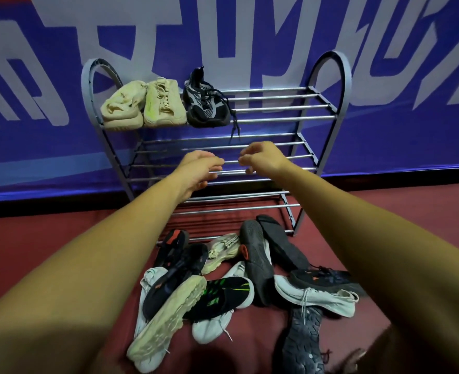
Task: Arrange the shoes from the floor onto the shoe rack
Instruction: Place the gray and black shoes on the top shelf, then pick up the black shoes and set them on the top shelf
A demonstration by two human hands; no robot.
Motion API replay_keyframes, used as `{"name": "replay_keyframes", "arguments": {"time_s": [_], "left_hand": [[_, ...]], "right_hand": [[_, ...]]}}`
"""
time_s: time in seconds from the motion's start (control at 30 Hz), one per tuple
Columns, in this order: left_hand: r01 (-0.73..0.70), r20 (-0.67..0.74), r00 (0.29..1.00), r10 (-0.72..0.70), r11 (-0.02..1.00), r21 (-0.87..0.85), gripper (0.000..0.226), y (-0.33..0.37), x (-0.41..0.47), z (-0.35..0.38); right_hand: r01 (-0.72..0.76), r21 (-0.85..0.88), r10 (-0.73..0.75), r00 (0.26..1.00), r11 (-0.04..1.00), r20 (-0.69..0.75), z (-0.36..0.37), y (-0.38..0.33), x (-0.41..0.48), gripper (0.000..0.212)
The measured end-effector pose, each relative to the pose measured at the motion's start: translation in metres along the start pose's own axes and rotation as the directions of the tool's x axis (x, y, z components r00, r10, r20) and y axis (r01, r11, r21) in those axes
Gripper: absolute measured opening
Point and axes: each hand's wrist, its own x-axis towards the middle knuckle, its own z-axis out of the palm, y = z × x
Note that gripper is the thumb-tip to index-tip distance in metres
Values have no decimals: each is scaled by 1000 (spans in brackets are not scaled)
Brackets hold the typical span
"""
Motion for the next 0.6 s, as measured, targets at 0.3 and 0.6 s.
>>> {"name": "replay_keyframes", "arguments": {"time_s": [0.3, 0.6], "left_hand": [[-100, 230, 970, -83, 722, 685, 38, -61, 10, 14], [-248, 407, 891, -200, 535, 807, 50, -99, 19, 87]], "right_hand": [[-122, -472, 200, 973, 873, 119, -10, 102, -27, 19], [-169, -619, 346, 921, 767, 178, 7, 190, -32, 33]]}}
